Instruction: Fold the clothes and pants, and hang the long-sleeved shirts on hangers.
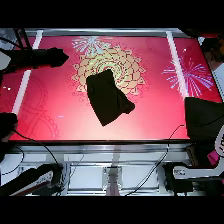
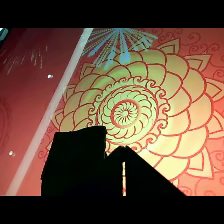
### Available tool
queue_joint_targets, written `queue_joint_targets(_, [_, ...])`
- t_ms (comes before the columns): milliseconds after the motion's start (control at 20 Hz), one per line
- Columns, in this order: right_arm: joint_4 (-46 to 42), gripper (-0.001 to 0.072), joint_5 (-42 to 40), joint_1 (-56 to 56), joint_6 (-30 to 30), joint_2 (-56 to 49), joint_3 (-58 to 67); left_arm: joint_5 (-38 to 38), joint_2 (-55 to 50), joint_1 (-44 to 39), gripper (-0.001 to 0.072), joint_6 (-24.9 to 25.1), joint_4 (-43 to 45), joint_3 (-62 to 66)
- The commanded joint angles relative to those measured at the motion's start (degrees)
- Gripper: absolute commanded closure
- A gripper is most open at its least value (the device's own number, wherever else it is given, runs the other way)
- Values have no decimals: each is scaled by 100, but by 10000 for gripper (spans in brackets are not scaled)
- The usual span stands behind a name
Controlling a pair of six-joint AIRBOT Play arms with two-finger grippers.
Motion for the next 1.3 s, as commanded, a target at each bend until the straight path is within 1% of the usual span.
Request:
queue_joint_targets(0, [2,685,0,-2,2,4,4,4,-4,-4,694,0,0,-2])
queue_joint_targets(200, [2,685,0,-2,2,4,4,4,-4,-4,694,7,13,-2])
queue_joint_targets(250, [2,685,0,-2,2,4,4,9,-17,2,694,74,96,-2])
queue_joint_targets(300, [2,685,0,-2,2,4,4,7,-39,17,694,361,190,-2])
queue_joint_targets(350, [2,685,0,-2,2,4,4,0,-70,20,694,481,317,-2])
queue_joint_targets(1100, [9,685,-17,-2,4,4,4,-68,-850,37,694,485,380,-4])
queue_joint_targets(1250, [168,685,-63,9,4,4,4,-68,-1067,39,695,479,949,-7])
